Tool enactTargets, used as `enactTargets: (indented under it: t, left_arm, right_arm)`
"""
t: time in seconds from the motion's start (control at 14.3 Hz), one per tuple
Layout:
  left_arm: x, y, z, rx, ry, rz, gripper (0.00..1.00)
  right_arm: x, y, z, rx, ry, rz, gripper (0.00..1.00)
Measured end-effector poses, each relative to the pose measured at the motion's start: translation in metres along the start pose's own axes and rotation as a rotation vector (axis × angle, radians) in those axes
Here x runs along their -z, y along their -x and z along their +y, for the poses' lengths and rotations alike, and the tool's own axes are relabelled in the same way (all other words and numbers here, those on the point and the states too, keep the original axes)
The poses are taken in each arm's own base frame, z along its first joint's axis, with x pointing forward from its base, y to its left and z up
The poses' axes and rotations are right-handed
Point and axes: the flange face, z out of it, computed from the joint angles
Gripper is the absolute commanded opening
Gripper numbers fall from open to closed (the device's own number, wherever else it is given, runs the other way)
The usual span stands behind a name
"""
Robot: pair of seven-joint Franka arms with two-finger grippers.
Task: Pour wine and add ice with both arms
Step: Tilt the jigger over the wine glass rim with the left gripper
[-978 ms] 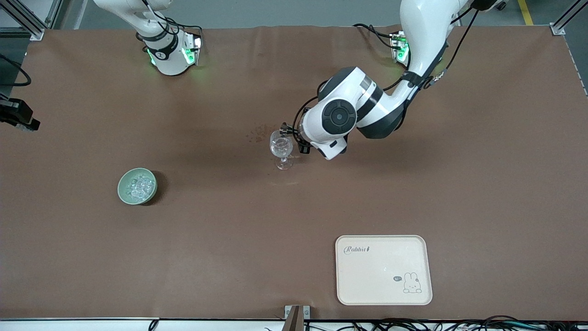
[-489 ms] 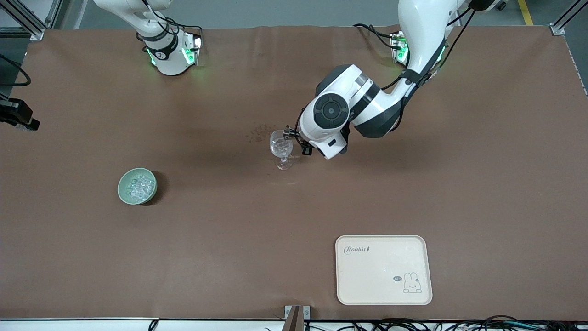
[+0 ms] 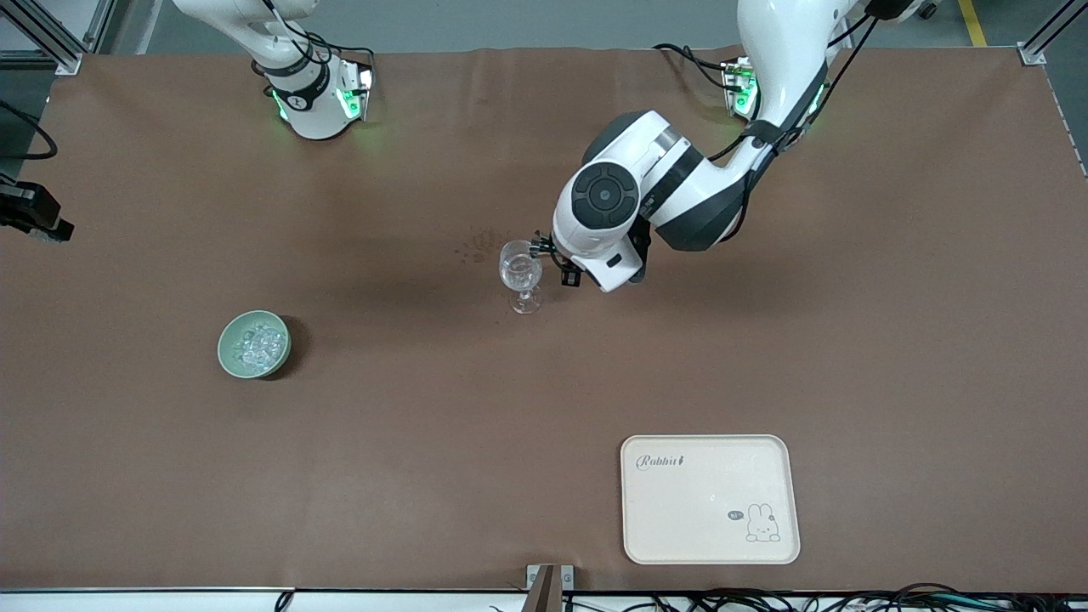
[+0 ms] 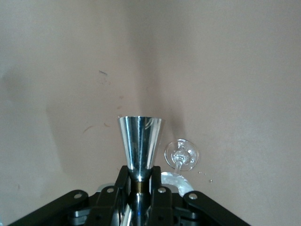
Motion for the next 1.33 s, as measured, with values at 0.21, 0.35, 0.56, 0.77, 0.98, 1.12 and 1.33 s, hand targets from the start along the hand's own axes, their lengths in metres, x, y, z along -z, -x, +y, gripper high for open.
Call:
enactTargets:
  t: [0.21, 0.35, 0.56, 0.77, 0.98, 1.12, 1.33]
  left_arm:
    - [-0.008, 0.008, -0.004, -0.009, -0.006, 0.015, 0.01]
    - [-0.011, 0.010, -0.005, -0.012, 0.007, 0.037, 0.01]
    - [-0.008, 0.012, -0.004, -0.005, 0.023, 0.045, 0.01]
    - [-0.007, 0.012, -0.003, -0.003, 0.026, 0.044, 0.01]
    - [-0.007, 0.014, -0.003, -0.006, 0.022, 0.036, 0.01]
    - [-0.005, 0.019, -0.007, -0.047, -0.022, -0.028, 0.01]
    - [0.002, 0.011, 0.000, -0.121, -0.088, -0.161, 0.01]
  right_arm:
    - [0.000, 0.000, 0.000, 0.000, 0.000, 0.000, 0.01]
    - [0.000, 0.000, 0.000, -0.001, 0.000, 0.000, 0.01]
    - [0.000, 0.000, 0.000, -0.001, 0.000, 0.000, 0.01]
    - [0.000, 0.000, 0.001, -0.001, 0.000, -0.002, 0.01]
    - [-0.001, 0.001, 0.000, -0.001, 0.000, -0.009, 0.01]
    - [-0.001, 0.001, 0.000, -0.001, 0.000, -0.011, 0.01]
    - [-0.001, 0.001, 0.000, 0.000, 0.000, -0.012, 0.01]
